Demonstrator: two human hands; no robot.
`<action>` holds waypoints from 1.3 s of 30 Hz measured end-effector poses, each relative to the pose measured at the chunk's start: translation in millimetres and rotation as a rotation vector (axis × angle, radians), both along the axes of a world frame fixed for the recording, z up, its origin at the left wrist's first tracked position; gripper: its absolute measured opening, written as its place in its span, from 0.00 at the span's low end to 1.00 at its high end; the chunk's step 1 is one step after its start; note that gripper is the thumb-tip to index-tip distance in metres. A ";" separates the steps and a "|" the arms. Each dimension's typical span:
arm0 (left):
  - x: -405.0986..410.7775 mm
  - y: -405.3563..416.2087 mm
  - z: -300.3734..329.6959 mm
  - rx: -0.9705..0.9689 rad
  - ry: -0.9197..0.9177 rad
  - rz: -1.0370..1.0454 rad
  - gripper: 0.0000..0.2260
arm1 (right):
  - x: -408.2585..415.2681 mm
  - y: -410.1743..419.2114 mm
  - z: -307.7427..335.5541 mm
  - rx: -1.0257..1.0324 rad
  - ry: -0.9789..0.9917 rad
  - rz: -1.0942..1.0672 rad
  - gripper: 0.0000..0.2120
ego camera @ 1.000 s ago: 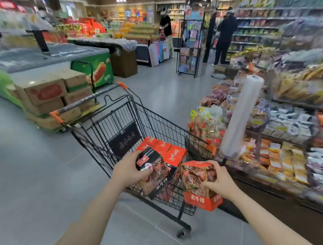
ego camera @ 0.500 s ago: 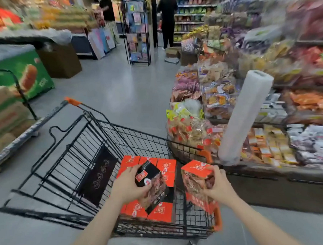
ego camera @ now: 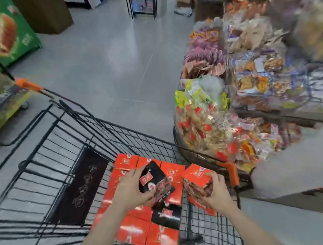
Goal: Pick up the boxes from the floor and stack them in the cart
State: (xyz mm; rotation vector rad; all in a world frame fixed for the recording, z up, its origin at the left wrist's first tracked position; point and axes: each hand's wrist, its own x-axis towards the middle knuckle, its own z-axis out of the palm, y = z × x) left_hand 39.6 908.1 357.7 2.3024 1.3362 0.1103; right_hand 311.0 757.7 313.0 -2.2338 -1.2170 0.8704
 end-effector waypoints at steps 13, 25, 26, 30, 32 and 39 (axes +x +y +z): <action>-0.7 1.6 -44.5 0.001 0.030 -0.102 0.40 | 8.8 5.4 -73.9 -0.288 -0.327 0.278 0.31; -2.1 -2.6 -46.4 -0.037 0.025 -0.094 0.42 | 28.9 44.8 -69.3 -0.238 -0.253 0.309 0.31; -2.4 -3.9 -46.5 -0.050 0.019 -0.088 0.42 | 29.2 46.2 -71.0 -0.261 -0.252 0.313 0.32; -3.0 -6.5 -45.9 -0.131 -0.008 -0.060 0.47 | 25.6 43.9 -68.3 -0.284 -0.301 0.287 0.33; -2.3 -6.4 -45.5 -0.126 -0.018 -0.060 0.46 | 20.8 42.5 -58.6 -0.274 -0.331 0.293 0.34; 16.8 -7.7 -29.0 -0.122 -0.013 -0.245 0.43 | -12.2 43.0 23.5 -0.028 -0.098 0.491 0.47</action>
